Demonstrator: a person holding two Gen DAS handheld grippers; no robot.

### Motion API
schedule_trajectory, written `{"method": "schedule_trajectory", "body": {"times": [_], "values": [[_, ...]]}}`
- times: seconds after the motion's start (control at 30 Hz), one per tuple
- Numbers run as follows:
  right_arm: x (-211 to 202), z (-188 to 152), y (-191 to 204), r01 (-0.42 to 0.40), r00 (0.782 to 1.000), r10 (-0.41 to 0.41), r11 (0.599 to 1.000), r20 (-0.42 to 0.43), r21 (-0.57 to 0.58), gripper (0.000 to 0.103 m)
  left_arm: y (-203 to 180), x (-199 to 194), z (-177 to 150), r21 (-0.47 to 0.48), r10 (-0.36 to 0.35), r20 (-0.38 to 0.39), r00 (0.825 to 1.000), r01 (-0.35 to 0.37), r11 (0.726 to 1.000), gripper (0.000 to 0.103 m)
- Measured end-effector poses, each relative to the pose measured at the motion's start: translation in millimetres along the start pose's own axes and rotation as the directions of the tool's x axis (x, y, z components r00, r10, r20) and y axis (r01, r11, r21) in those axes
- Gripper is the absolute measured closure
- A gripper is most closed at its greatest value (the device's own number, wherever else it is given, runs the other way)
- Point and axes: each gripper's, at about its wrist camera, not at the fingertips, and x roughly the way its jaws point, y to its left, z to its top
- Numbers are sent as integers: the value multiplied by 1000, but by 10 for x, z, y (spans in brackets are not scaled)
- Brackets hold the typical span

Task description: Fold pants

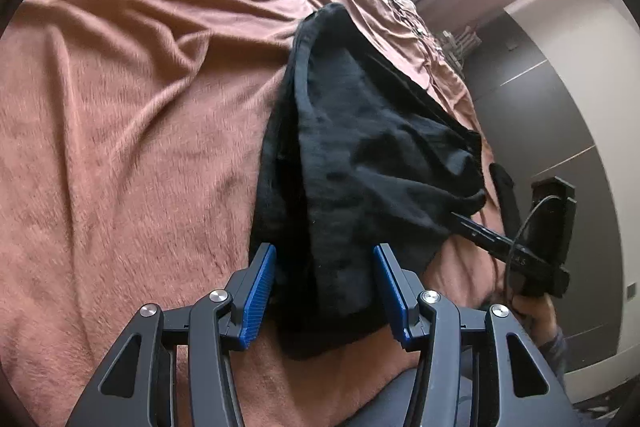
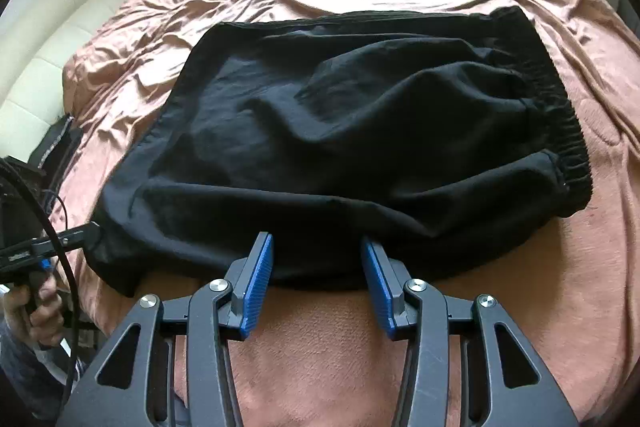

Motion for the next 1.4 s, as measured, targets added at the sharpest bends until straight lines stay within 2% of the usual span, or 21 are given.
{"method": "schedule_trajectory", "body": {"times": [0.1,0.43,0.57,0.67,0.7,0.77,0.97,1.07,1.23,1.4], "values": [[35,-27,7,-4,1000,4,1000,15,-5,60,2,-28,-77,0,-47,-36,998,47,999,50],[17,-25,-82,-25,1000,25,1000,17,4,60,37,-272,-220,-13,-88,-120,989,87,996,50],[-40,-34,-56,-14,1000,14,1000,19,-3,60,46,-427,-180,5,-8,-61,998,8,1000,50],[-132,-54,-17,-6,999,7,1000,33,-15,60,73,-475,-129,-14,1,-21,1000,-1,1000,49],[-153,-60,-8,-6,999,7,1000,36,-16,64,81,-472,-112,-19,2,-15,1000,-2,1000,48],[-201,-67,15,-10,999,11,1000,38,-19,69,89,-422,-76,-26,0,-12,1000,0,1000,46],[-388,-101,64,-22,998,24,999,63,-35,71,160,-189,33,-60,-8,-25,1000,7,998,46],[-439,-99,105,-27,997,31,998,66,-49,71,166,-114,83,-54,16,-18,1000,-17,998,46],[-418,-91,166,-55,997,58,997,50,-62,71,214,-35,175,-83,-34,-11,999,33,996,46],[-379,-58,204,-81,995,85,993,47,-81,71,265,48,192,-143,-135,-10,991,132,981,46]]}}
